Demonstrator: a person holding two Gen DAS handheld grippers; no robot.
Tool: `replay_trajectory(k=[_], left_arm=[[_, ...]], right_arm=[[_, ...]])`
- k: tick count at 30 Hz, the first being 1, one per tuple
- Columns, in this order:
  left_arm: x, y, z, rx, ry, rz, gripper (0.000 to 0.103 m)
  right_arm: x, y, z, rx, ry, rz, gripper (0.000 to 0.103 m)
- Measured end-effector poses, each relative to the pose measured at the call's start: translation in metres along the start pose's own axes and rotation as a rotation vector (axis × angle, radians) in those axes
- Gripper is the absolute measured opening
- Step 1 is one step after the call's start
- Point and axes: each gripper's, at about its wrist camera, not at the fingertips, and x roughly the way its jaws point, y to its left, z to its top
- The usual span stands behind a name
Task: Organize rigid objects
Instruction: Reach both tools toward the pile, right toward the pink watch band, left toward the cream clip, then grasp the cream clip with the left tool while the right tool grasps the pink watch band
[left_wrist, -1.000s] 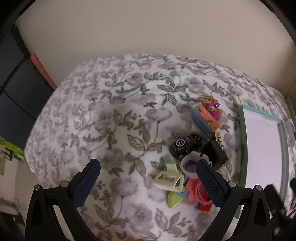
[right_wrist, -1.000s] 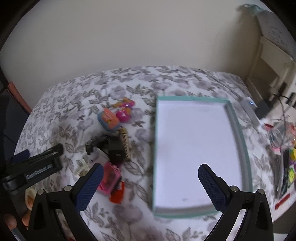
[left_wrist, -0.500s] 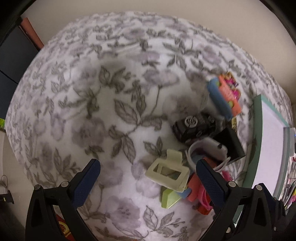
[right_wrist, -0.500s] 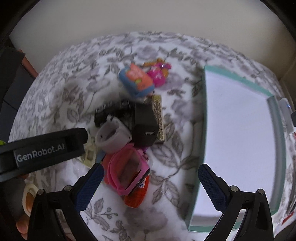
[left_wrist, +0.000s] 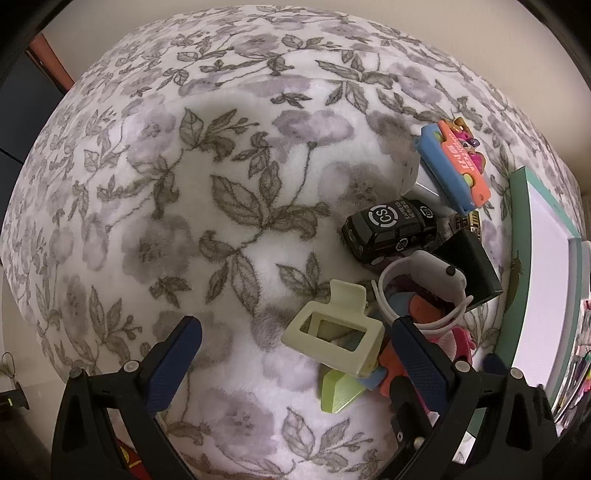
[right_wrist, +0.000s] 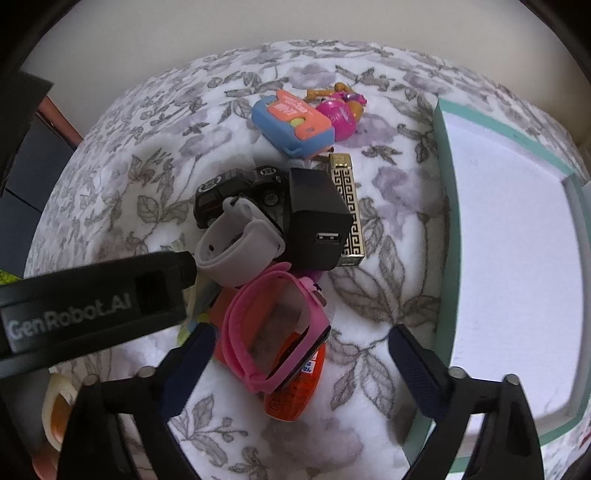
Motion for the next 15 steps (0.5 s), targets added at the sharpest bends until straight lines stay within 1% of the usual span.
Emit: replay_trajectory(k=[2,4,5,7,9,11,13,15], left_arm=[[0.001,0.001,-0.001,0.005,0.001,-0.006,0.097],[0.007,0.000,-0.002,0.017,0.012,-0.013,0.088],[0.008,-0.001,-0.003,0.024,0.022,-0.018,0.086],[0.013,-0.004,-0.006,0.028,0.044,-0.041,0.079],[0.018,-0.007,-0.008,0.029,0.061,-0.055,0.076],[0.021,-0.009,-0.010,0.030,0.067,-0.059,0.066],[0.023,-0.011,-0.010,0.027,0.066,-0.083,0.054],[0.024,-0.015,-0.012,0.031,0.058,-0.082,0.048]], right_arm=[[0.001,0.000,0.000,0.008,-0.004,-0.004,0.089],[0.000,-0.001,0.000,0.015,-0.011,-0.001,0.087],[-0.001,-0.002,0.000,0.018,-0.013,0.002,0.083],[-0.004,-0.002,0.000,0.021,-0.020,0.010,0.079],[-0.006,-0.002,0.000,0.018,-0.022,0.019,0.075],[-0.007,-0.001,0.000,0.014,-0.021,0.027,0.066],[-0.007,0.000,0.000,0.006,-0.019,0.028,0.059],[-0.007,0.000,0.000,0.002,-0.017,0.030,0.059]])
